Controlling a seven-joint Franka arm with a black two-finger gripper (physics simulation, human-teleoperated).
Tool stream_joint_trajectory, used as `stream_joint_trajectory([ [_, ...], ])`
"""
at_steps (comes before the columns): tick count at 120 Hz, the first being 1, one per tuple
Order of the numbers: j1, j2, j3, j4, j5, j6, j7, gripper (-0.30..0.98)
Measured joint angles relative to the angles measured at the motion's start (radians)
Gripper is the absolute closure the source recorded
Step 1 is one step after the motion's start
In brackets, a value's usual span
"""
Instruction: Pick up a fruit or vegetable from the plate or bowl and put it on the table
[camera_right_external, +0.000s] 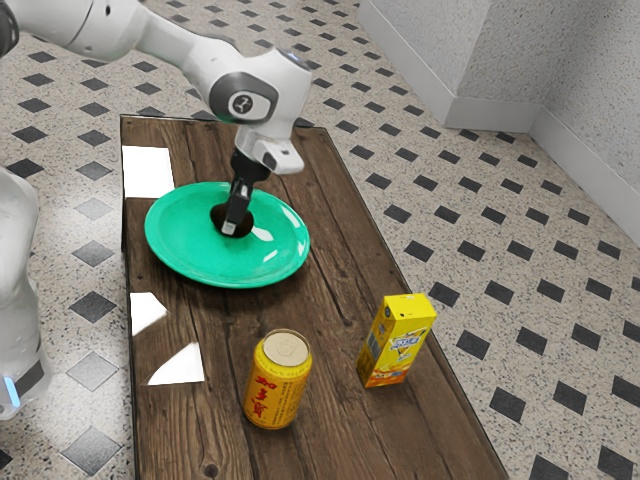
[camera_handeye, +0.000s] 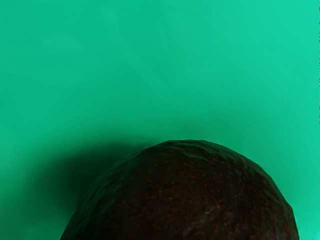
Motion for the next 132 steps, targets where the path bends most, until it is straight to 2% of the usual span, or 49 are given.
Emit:
stream_joint_trajectory([
  [17, 0.0, -0.002, -0.001, 0.0, 0.009, 0.003, 0.014, 0.32],
  [34, 0.002, -0.019, -0.016, 0.023, 0.018, 0.001, 0.022, 0.37],
  [45, 0.063, -0.028, -0.033, 0.112, 0.026, -0.016, 0.026, 0.43],
  [52, 0.107, -0.019, -0.013, 0.178, 0.041, -0.029, 0.028, 0.38],
  [66, 0.129, 0.035, 0.101, 0.278, 0.082, -0.043, 0.031, 0.33],
  [80, 0.131, 0.147, 0.156, 0.322, 0.117, 0.041, 0.029, 0.35],
  [97, 0.148, 0.276, 0.201, 0.318, 0.127, 0.192, 0.027, 0.35],
  [114, 0.142, 0.308, 0.234, 0.265, 0.104, 0.335, 0.023, 0.35],
  [132, 0.144, 0.337, 0.258, 0.244, 0.087, 0.421, 0.017, 0.35],
])
